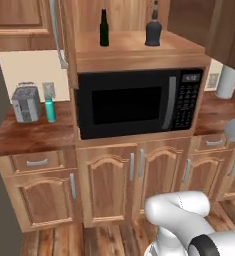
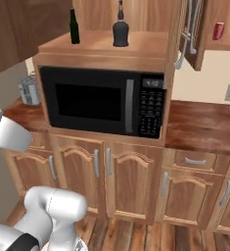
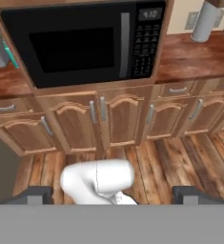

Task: Sort all alcoholic drinks to one cabinet, and non-alcoholic drinks to the other.

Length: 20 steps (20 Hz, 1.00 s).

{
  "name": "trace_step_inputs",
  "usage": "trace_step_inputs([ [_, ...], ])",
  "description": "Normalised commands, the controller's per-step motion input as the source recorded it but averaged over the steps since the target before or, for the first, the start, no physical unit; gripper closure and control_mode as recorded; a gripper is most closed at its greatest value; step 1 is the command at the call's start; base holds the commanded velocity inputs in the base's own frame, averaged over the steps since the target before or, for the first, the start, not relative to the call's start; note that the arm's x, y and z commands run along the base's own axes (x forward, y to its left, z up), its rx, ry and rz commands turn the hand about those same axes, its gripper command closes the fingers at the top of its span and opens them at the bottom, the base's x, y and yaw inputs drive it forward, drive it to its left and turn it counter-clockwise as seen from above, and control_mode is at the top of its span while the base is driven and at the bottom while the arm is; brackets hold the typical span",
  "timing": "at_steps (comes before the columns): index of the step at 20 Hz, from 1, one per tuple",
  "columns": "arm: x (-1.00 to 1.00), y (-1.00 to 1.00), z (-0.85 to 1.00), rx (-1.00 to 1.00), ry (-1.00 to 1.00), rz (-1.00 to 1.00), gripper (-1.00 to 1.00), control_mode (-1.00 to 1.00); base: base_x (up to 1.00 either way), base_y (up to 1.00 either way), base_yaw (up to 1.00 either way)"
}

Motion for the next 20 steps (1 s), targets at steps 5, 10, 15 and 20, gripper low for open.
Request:
trace_step_inputs([
  [5,0.0,0.0,0.0,0.0,0.0,0.0,-1.0,1.0,0.0,0.92,-0.06],
  [10,0.0,0.0,0.0,0.0,0.0,0.0,-1.0,1.0,0.0,0.83,-0.05],
  [15,0.0,0.0,0.0,0.0,0.0,0.0,-1.0,1.0,0.0,0.75,-0.03],
  [20,0.0,0.0,0.0,0.0,0.0,0.0,-1.0,1.0,0.01,0.64,-0.02],
])
